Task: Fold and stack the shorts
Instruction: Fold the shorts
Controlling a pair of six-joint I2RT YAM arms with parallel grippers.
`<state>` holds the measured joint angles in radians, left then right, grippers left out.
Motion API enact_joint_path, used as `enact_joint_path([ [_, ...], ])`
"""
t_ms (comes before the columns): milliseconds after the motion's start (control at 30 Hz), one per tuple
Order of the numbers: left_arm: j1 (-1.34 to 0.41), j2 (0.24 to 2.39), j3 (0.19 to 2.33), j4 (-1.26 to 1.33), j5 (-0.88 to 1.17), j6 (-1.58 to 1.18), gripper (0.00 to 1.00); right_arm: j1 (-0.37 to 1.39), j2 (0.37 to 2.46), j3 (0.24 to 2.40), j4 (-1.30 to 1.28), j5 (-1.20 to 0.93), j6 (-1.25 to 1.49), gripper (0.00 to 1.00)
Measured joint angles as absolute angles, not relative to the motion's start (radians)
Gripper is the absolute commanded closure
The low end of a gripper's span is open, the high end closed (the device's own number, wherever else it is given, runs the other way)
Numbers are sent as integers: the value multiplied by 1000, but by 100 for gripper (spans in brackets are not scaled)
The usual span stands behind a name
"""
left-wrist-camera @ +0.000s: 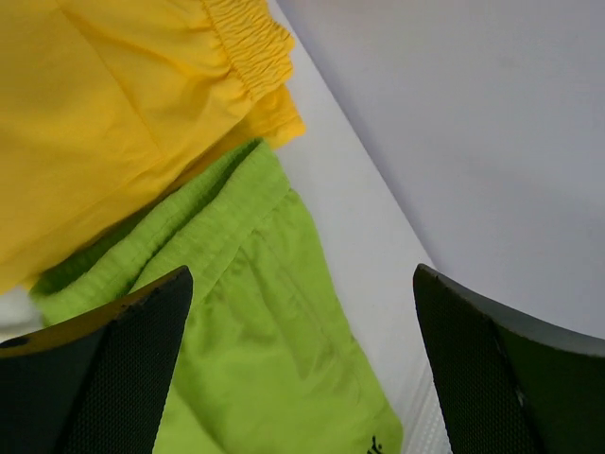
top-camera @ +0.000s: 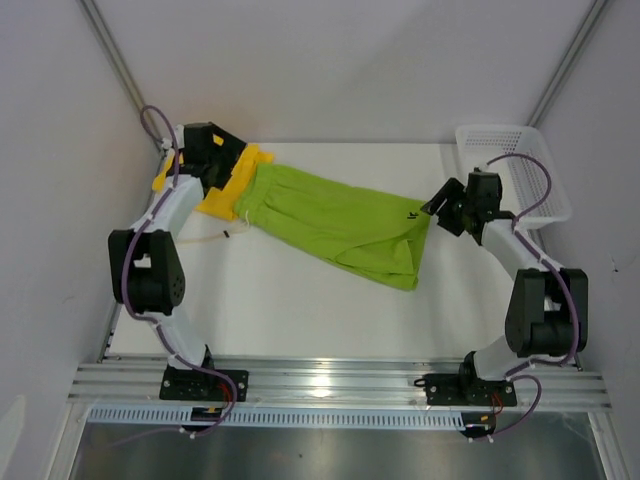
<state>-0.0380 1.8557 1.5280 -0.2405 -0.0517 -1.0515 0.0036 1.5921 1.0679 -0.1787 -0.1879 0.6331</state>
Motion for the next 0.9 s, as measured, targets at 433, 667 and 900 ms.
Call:
enact_joint_path([
  [433,-51,1752,1214,-178,-22,-892,5,98,1391,785,-239,-333,526,50],
  [667,-62,1866,1245,-169,-15,-850,6,129,1493,783,-202,-386,519,53],
  [900,-72,1913,1251,-147,-4,-831,12,159,1507,764,-187,-428,520,100],
])
